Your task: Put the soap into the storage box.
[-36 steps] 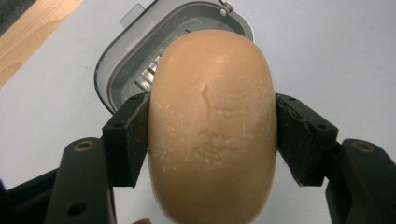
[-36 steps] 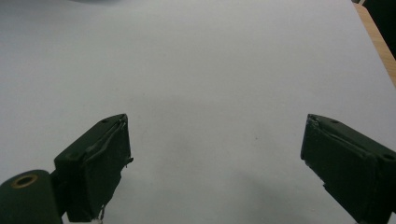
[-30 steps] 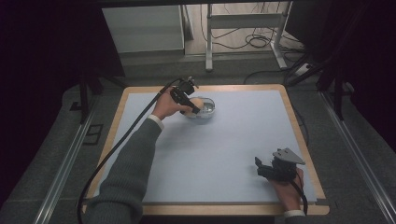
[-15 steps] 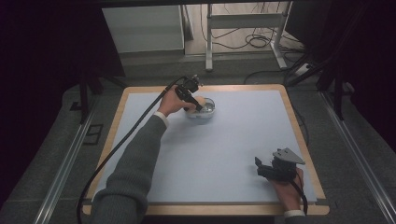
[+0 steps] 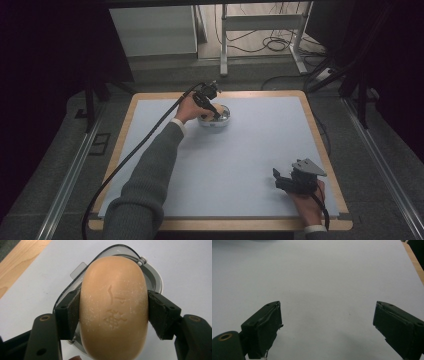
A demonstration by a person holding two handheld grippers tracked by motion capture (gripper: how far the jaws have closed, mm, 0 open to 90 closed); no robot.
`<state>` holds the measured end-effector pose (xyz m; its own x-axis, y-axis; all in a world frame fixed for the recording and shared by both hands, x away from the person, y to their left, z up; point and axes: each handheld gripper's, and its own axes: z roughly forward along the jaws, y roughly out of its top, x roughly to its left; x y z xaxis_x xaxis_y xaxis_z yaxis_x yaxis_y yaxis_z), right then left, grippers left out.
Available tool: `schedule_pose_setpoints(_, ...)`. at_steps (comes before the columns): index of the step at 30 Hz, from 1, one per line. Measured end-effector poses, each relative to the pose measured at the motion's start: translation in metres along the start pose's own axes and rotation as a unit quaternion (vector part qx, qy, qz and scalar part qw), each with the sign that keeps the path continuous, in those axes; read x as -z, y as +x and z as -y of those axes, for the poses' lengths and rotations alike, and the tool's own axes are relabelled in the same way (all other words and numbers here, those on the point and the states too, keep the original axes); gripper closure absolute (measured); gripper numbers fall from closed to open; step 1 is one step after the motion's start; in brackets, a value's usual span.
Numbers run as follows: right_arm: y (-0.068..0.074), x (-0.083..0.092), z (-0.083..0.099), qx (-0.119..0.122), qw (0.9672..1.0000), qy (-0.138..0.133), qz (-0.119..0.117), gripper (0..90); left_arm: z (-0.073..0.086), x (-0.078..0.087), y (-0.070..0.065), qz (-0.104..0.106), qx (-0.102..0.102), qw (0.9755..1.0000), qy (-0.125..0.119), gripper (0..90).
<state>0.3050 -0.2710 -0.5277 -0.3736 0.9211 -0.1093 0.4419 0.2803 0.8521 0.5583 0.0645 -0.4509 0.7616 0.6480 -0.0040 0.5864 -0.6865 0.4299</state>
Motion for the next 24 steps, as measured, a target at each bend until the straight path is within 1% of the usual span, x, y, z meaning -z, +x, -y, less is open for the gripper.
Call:
schedule_pose_setpoints(3, 0.000, 0.000, 0.000, 0.001, 1.0000, 0.001, 0.000, 8.4, 0.000, -0.003, 0.000, -0.001, 0.002, 1.0000, 0.003, 32.4)
schedule_pose_setpoints(4, 0.000, 0.000, 0.000, 0.001, 1.0000, 0.000, 0.000, 8.4, 0.000, -0.008, 0.000, -0.006, 0.003, 0.9999, 0.013, 32.4)
schedule_pose_setpoints(6, 0.000, 0.000, 0.000, 0.001, 1.0000, -0.001, 0.000, 8.5, 0.001, -0.010, -0.001, -0.010, 0.003, 0.9998, 0.016, 32.0)
schedule_pose_setpoints(7, 0.000, 0.000, 0.000, 0.001, 1.0000, -0.001, 0.000, 8.5, 0.001, -0.010, -0.001, -0.010, 0.004, 0.9999, 0.013, 32.0)
schedule_pose_setpoints(8, 0.000, 0.000, 0.000, 0.000, 1.0000, -0.001, 0.000, 8.5, 0.001, -0.009, -0.001, -0.004, 0.009, 0.9999, 0.010, 29.2)
schedule_pose_setpoints(9, 0.000, 0.000, 0.000, 0.000, 1.0000, -0.001, 0.000, 8.4, 0.001, -0.004, -0.003, 0.006, 0.015, 0.9999, -0.004, 28.0)
schedule_pose_setpoints(11, 0.000, 0.000, 0.000, 0.000, 1.0000, 0.000, 0.000, 8.4, 0.001, 0.003, -0.005, 0.006, 0.016, 0.9998, -0.013, 25.6)
schedule_pose_setpoints(12, 0.000, 0.000, 0.000, 0.001, 1.0000, 0.000, 0.001, 8.5, 0.001, 0.006, -0.007, 0.007, 0.015, 0.9997, -0.016, 24.6)
schedule_pose_setpoints(13, 0.000, 0.000, 0.000, 0.001, 1.0000, 0.000, 0.001, 8.5, 0.001, 0.006, -0.007, 0.007, 0.015, 0.9997, -0.016, 23.8)
schedule_pose_setpoints(16, 0.001, 0.000, 0.000, 0.003, 1.0000, -0.001, 0.002, 8.5, 0.004, 0.018, -0.012, 0.009, 0.013, 0.9994, -0.030, 22.3)
schedule_pose_setpoints(18, 0.001, 0.000, 0.000, 0.004, 1.0000, -0.001, 0.002, 8.5, 0.007, 0.022, -0.014, 0.010, 0.011, 0.9993, -0.034, 21.6)
schedule_pose_setpoints(21, 0.001, 0.000, 0.000, 0.004, 1.0000, -0.001, 0.002, 8.4, 0.010, 0.026, -0.017, 0.008, 0.006, 0.9994, -0.033, 20.4)
schedule_pose_setpoints(24, 0.001, 0.000, 0.000, 0.004, 1.0000, -0.001, 0.004, 8.5, 0.017, 0.032, -0.021, 0.010, 0.003, 0.9988, -0.048, 20.6)
